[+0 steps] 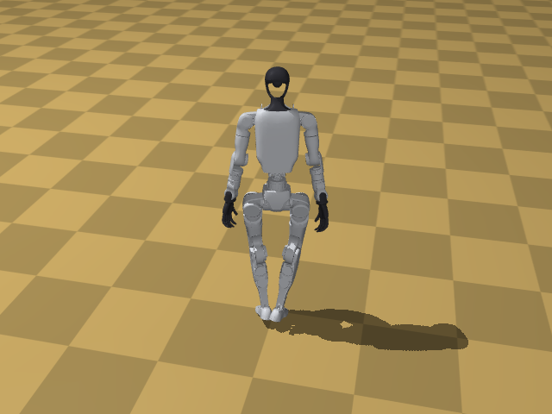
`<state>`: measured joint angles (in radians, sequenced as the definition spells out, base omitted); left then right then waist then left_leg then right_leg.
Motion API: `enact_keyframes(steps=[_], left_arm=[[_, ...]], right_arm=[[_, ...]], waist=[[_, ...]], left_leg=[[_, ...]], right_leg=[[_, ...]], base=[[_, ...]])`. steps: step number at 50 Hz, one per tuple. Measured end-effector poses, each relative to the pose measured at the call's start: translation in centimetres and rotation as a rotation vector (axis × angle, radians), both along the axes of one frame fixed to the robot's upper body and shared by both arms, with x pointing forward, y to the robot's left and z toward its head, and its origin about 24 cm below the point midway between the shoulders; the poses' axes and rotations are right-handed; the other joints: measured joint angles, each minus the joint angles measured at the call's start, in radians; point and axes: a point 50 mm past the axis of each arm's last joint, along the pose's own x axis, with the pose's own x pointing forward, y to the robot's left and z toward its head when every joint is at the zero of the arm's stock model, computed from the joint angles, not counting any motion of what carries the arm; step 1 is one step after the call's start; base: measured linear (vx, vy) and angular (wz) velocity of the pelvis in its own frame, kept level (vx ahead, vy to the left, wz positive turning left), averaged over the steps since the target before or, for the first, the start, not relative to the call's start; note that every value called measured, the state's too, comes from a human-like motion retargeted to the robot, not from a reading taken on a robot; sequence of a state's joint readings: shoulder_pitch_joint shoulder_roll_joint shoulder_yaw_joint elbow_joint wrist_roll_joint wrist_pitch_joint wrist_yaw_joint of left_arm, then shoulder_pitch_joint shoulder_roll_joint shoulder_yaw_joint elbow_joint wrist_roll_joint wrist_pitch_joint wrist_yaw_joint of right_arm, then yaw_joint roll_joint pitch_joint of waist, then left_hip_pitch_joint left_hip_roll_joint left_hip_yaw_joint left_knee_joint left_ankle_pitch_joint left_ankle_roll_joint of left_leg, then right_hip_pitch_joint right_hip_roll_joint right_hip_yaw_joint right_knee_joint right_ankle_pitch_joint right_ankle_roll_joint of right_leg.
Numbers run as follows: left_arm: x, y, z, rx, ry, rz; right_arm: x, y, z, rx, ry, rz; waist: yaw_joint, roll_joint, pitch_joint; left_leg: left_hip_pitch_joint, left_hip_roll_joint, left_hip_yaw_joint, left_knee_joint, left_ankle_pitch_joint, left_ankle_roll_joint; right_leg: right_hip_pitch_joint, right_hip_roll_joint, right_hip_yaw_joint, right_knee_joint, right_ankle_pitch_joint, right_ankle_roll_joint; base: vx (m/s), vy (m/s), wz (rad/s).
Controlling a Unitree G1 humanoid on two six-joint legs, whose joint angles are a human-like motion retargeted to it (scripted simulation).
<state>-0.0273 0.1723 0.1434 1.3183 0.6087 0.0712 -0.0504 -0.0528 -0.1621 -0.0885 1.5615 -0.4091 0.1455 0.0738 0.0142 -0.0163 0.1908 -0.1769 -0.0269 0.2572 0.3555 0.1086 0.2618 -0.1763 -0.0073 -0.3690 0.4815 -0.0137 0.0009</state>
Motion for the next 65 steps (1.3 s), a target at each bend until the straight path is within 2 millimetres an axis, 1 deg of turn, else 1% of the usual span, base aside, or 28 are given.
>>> enact_keyframes(steps=[3, 6, 8, 10, 13, 15, 17, 20, 23, 25, 27, 28, 29, 30, 32, 35, 41, 43, 45, 47, 48, 50, 52, 53, 55, 57, 60, 65], left_arm=[[-0.6, 0.3, -0.1, 0.011, 0.033, -0.011], [-1.5, 0.5, -0.1, 0.013, 0.065, -0.018], [-1.9, 0.7, -0.1, 0.016, 0.083, -0.02], [-2.3, 0.9, -0.1, 0.03, 0.097, -0.02], [-3.4, 0.5, -0.3, 0.025, 0.135, 0.005], [-4.2, 0.0, -0.5, 0.006, 0.165, 0.014], [-4.6, -0.3, -0.6, -0.014, 0.183, 0.001], [-5.1, -0.6, -0.7, -0.014, 0.206, -0.025], [-5.9, -1.0, -0.8, -0.019, 0.234, -0.042], [-6.5, -1.7, -0.9, -0.039, 0.253, -0.053], [-6.6, -2.1, -1.0, -0.051, 0.255, -0.058], [-6.7, -2.1, -1.0, -0.052, 0.253, -0.056], [-6.7, -2.0, -1.0, -0.052, 0.252, -0.056], [-6.8, -2.0, -1.0, -0.05, 0.252, -0.057], [-7.1, -1.8, -0.9, -0.042, 0.262, -0.049], [-6.7, -1.2, -0.8, -0.022, 0.264, -0.028], [-4.5, 0.3, -0.5, 0.015, 0.171, -0.012], [-3.9, 0.5, -0.4, 0.035, 0.132, 0.02], [-3.8, 0.5, -0.4, 0.043, 0.108, 0.059], [-3.9, 0.3, -0.4, 0.031, 0.106, 0.081], [-3.9, 0.2, -0.4, 0.023, 0.116, 0.083], [-4.1, 0.3, -0.4, 0.009, 0.159, 0.069], [-4.1, 0.5, -0.4, 0.002, 0.186, 0.035], [-4.0, 0.6, -0.3, 0.001, 0.187, 0.015], [-3.7, 0.7, -0.3, 0.006, 0.177, -0.021], [-3.7, 0.8, -0.3, 0.025, 0.16, -0.039], [-4.0, 0.4, -0.4, 0.052, 0.132, -0.018], [-4.7, -0.3, -0.6, -0.015, 0.186, 0.012]], right_arm=[[-0.8, 0.0, 0.1, 0.016, 0.037, -0.041], [-1.0, 0.0, 0.1, 0.024, 0.051, -0.046], [-0.6, 0.1, 0.1, 0.028, 0.048, -0.026], [0.3, 0.3, 0.1, 0.033, 0.033, -0.007], [1.8, 0.4, 0.1, 0.034, 0.005, 0.026], [2.7, 0.5, 0.1, 0.043, -0.015, 0.051], [3.9, 0.7, 0.2, 0.053, -0.047, 0.069], [5.6, 1.2, 0.3, 0.064, -0.103, 0.078], [6.8, 2.0, 0.4, 0.079, -0.14, 0.089], [7.2, 2.5, 0.4, 0.094, -0.157, 0.102], [7.9, 2.8, 0.5, 0.106, -0.185, 0.134], [8.3, 3.0, 0.6, 0.113, -0.199, 0.158], [8.6, 3.1, 0.6, 0.115, -0.211, 0.183], [9.0, 3.2, 0.7, 0.115, -0.221, 0.209], [9.5, 3.3, 0.8, 0.099, -0.231, 0.27], [9.8, 3.5, 0.9, 0.032, -0.249, 0.311], [6.2, 2.7, 0.1, -0.061, -0.186, 0.219], [4.8, 2.1, 0.0, -0.096, -0.142, 0.24], [3.0, 1.7, -0.1, -0.124, -0.079, 0.233], [0.6, 1.6, -0.2, -0.113, 0.01, 0.162], [-0.6, 1.7, -0.2, -0.092, 0.061, 0.11], [-2.8, 2.0, 0.0, -0.027, 0.171, -0.01], [-4.5, 2.2, 0.3, 0.033, 0.264, -0.12], [-5.1, 2.3, 0.5, 0.052, 0.298, -0.162], [-6.1, 2.2, 0.8, 0.067, 0.346, -0.209], [-6.5, 1.9, 0.9, 0.062, 0.372, -0.199], [-5.5, 1.7, 0.8, 0.052, 0.357, -0.121], [-1.3, 2.1, 0.2, 0.045, 0.209, 0.048]], waist=[[0.016, -0.04, 0.016], [0.038, -0.075, 0.029], [0.067, -0.097, 0.034], [0.058, -0.114, 0.055], [0.061, -0.119, 0.06], [0.054, -0.113, 0.054], [0.053, -0.098, 0.045], [0.058, -0.072, 0.032], [0.064, -0.053, 0.018], [0.047, -0.04, -0.004], [0.03, -0.016, -0.018], [0.034, 0.002, -0.018], [0.033, 0.013, -0.019], [0.03, 0.022, -0.021], [-0.006, 0.013, -0.036], [-0.053, 0.016, -0.03], [0.01, -0.022, -0.052], [0.017, -0.032, -0.057], [0.002, -0.026, -0.06], [-0.02, -0.023, -0.066], [-0.031, -0.027, -0.069], [-0.045, -0.044, -0.073], [-0.051, -0.065, -0.072], [-0.049, -0.071, -0.068], [-0.04, -0.077, -0.063], [-0.041, -0.082, -0.042], [-0.011, -0.099, -0.008], [0.0, -0.109, 0.012]], left_leg=[[0.032, -0.019, 0.075, 0.045, -0.027, 0.0], [0.083, -0.029, 0.152, 0.078, -0.043, 0.0], [0.109, -0.018, 0.224, 0.117, -0.048, 0.0], [0.124, -0.012, 0.235, 0.172, -0.043, 0.0], [0.115, 0.039, 0.302, 0.318, -0.018, 0.0], [0.081, 0.083, 0.309, 0.437, 0.019, 0.0], [0.007, 0.118, 0.246, 0.568, 0.032, 0.0], [-0.066, 0.15, 0.168, 0.661, -0.023, 0.0], [-0.071, 0.13, 0.138, 0.54, -0.091, 0.0], [-0.063, 0.034, 0.099, 0.333, -0.062, 0.0], [-0.037, -0.078, -0.092, 0.092, 0.028, -0.119], [-0.011, -0.086, -0.177, -0.001, 0.08, -0.184], [0.013, -0.081, -0.211, -0.064, 0.115, -0.204], [0.037, -0.069, -0.219, -0.111, 0.141, -0.201], [0.053, -0.024, -0.006, -0.096, 0.079, -0.084], [0.054, -0.024, -0.087, -0.09, 0.076, -0.052], [0.09, -0.028, -0.007, -0.118, 0.065, -0.002], [0.101, -0.021, 0.027, -0.114, 0.062, 0.0], [0.115, -0.006, 0.051, -0.109, 0.063, 0.0], [0.129, -0.004, 0.073, -0.114, 0.071, 0.0], [0.136, -0.009, 0.083, -0.119, 0.076, 0.0], [0.153, -0.023, 0.105, -0.127, 0.079, -0.008], [0.178, -0.043, 0.123, -0.134, 0.07, -0.019], [0.191, -0.049, 0.129, -0.136, 0.068, -0.02], [0.214, -0.062, 0.144, -0.133, 0.062, -0.007], [0.265, -0.072, 0.142, -0.112, 0.036, 0.0], [0.284, -0.062, 0.177, -0.025, 0.038, 0.0], [0.152, 0.038, 0.161, 0.342, 0.125, 0.0]], right_leg=[[0.031, -0.017, -0.073, -0.151, -0.036, -0.041], [0.083, -0.022, -0.131, -0.26, -0.002, -0.172], [0.132, -0.028, -0.168, -0.302, -0.014, -0.203], [0.118, -0.004, 0.011, -0.299, 0.017, -0.223], [0.145, -0.046, -0.031, -0.29, 0.021, -0.186], [0.163, -0.039, -0.017, -0.295, 0.011, -0.185], [0.171, -0.011, 0.003, -0.307, 0.005, -0.205], [0.176, 0.024, 0.025, -0.313, 0.013, -0.222], [0.159, 0.046, 0.105, -0.302, 0.052, -0.224], [0.144, 0.019, 0.103, -0.309, 0.078, -0.197], [0.117, 0.025, 0.125, -0.277, 0.059, -0.172], [0.114, 0.049, 0.132, -0.26, 0.043, -0.168], [0.114, 0.065, 0.137, -0.247, 0.033, -0.163], [0.115, 0.078, 0.141, -0.237, 0.025, -0.157], [0.104, 0.057, 0.116, -0.202, 0.012, -0.127], [0.063, 0.055, 0.108, -0.112, 0.042, -0.068], [-0.067, -0.006, 0.094, 0.14, 0.166, 0.067], [-0.087, 0.01, 0.104, 0.176, 0.138, 0.125], [-0.095, 0.032, 0.089, 0.186, 0.044, 0.077], [-0.09, 0.018, 0.035, 0.134, -0.016, -0.026], [-0.084, 0.013, 0.011, 0.093, -0.046, -0.057], [-0.065, 0.017, -0.014, -0.013, -0.087, -0.092], [-0.045, 0.043, 0.017, -0.123, -0.068, -0.128], [-0.032, 0.049, 0.012, -0.168, -0.028, -0.193], [0.018, 0.039, -0.036, -0.23, -0.009, -0.263], [0.096, 0.015, -0.097, -0.242, -0.057, -0.263], [0.13, 0.02, 0.034, -0.258, -0.061, -0.263], [0.214, 0.022, 0.035, -0.31, -0.115, -0.263]], base=[[0.23, -0.05, -0.88], [0.25, -0.05, -1.02], [0.25, -0.12, -1.24], [0.18, -0.11, -0.42], [0.17, 0.0, -0.45], [0.22, -0.04, -0.41], [0.18, -0.15, -0.51], [0.1, -0.03, -0.56], [0.02, 0.28, -0.59], [-0.04, 0.6, -0.21], [0.12, 0.36, -0.58], [0.22, 0.12, -1.14], [0.27, 0.04, -1.29], [0.32, 0.06, -0.97], [0.29, 0.06, -0.81], [0.15, 0.0, -0.84], [0.19, -0.01, -1.42], [0.21, -0.03, -1.19], [0.22, 0.01, -0.61], [0.16, 0.07, -0.2], [0.16, 0.04, -0.1], [0.2, -0.01, -0.13], [0.22, -0.04, -0.17], [0.24, -0.04, -0.25], [0.31, -0.01, -0.24], [0.34, 0.05, -0.02], [0.2, -0.05, -0.3], [0.33, -0.18, -0.07]])
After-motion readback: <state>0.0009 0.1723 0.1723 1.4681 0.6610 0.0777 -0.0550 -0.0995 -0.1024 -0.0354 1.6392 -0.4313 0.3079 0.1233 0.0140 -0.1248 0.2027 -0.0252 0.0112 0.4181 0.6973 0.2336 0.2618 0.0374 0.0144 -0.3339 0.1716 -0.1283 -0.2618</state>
